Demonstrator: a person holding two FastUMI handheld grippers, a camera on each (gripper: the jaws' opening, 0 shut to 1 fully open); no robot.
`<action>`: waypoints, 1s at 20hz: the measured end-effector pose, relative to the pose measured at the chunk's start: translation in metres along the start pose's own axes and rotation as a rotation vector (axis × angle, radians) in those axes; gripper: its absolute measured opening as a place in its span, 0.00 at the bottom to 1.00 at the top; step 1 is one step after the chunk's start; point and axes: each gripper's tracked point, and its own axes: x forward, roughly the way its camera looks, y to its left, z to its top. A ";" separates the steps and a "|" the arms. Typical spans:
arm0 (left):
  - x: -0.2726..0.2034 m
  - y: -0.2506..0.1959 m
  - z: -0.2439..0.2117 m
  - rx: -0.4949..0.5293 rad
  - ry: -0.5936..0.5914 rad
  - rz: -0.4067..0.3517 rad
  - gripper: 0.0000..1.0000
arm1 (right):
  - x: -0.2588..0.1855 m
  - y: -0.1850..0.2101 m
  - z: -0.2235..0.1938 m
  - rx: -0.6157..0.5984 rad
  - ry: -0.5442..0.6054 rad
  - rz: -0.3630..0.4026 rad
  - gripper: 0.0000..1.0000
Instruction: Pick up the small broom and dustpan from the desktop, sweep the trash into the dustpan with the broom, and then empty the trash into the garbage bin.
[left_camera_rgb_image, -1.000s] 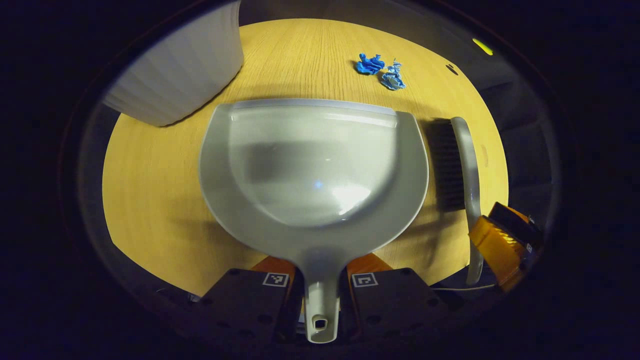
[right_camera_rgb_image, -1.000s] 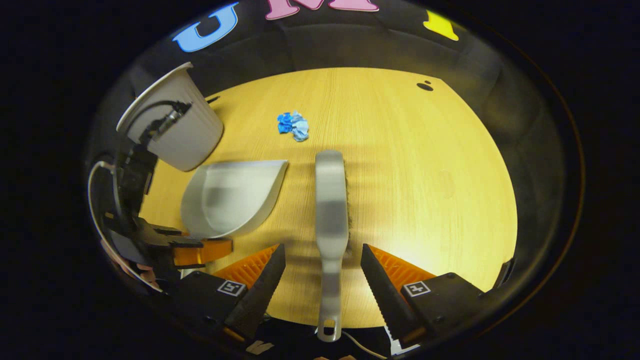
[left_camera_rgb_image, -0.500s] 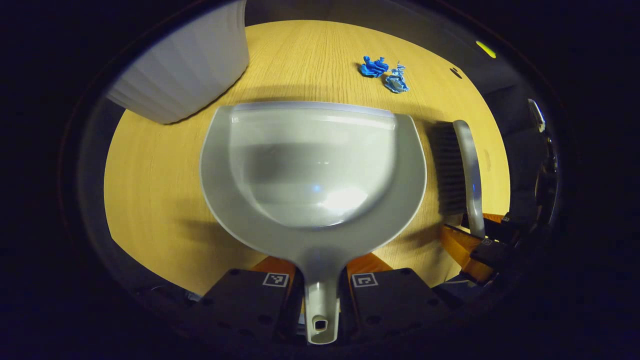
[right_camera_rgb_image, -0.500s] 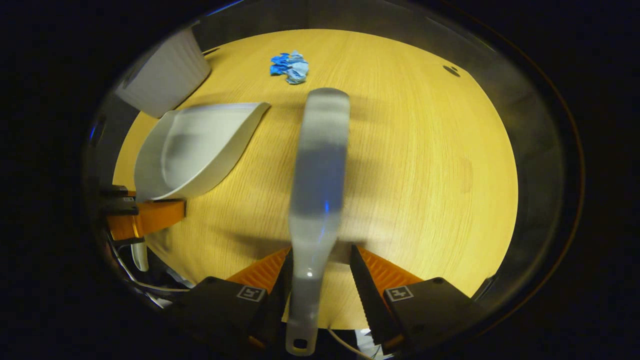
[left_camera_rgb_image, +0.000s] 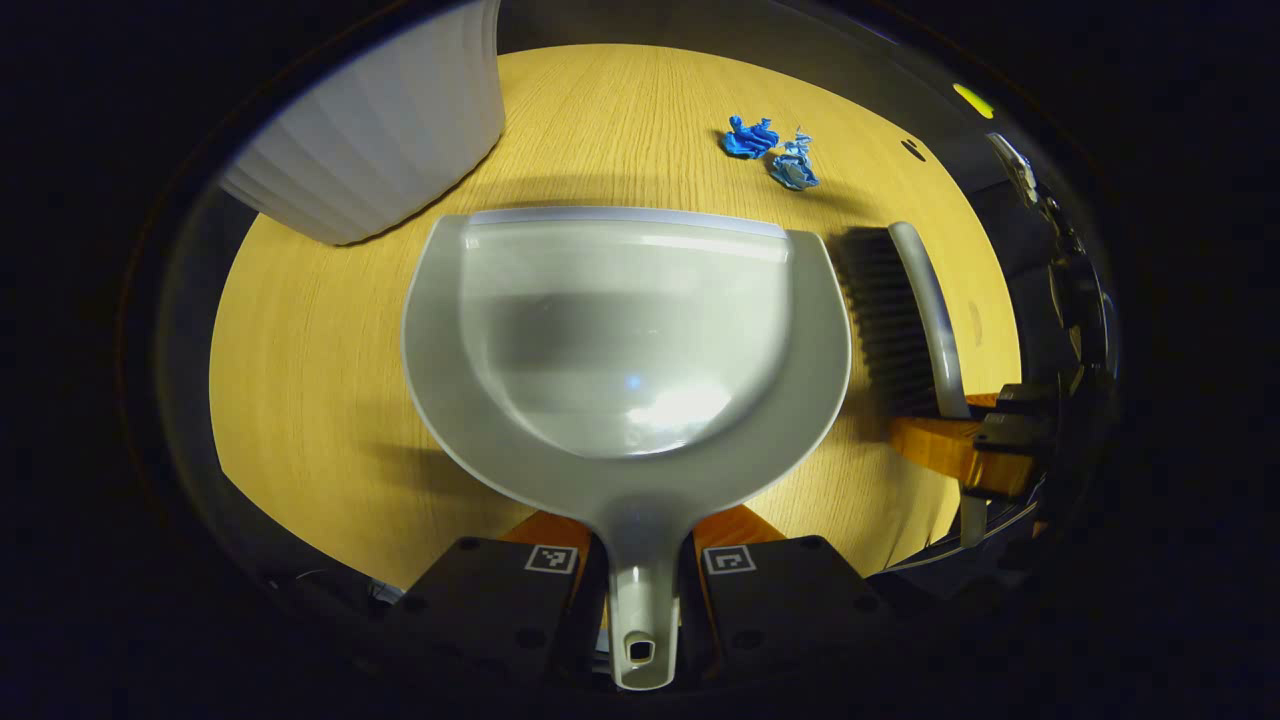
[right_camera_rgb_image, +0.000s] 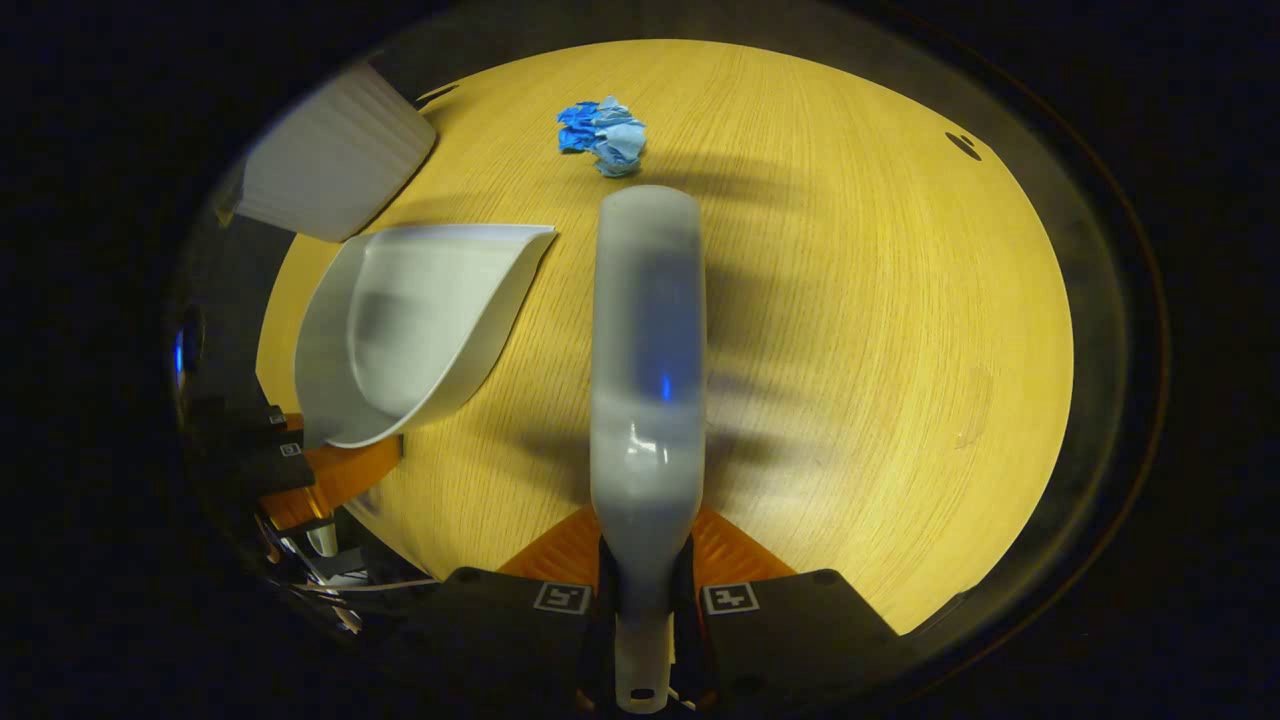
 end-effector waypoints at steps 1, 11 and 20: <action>0.000 0.000 0.000 0.003 0.003 -0.002 0.30 | -0.003 -0.001 0.007 0.007 -0.006 0.006 0.26; -0.003 0.019 0.005 0.109 0.050 0.018 0.29 | -0.042 -0.055 0.135 -0.015 -0.150 -0.077 0.32; -0.010 0.040 0.040 0.372 0.087 0.054 0.29 | -0.015 -0.091 0.228 -0.301 -0.056 -0.165 0.26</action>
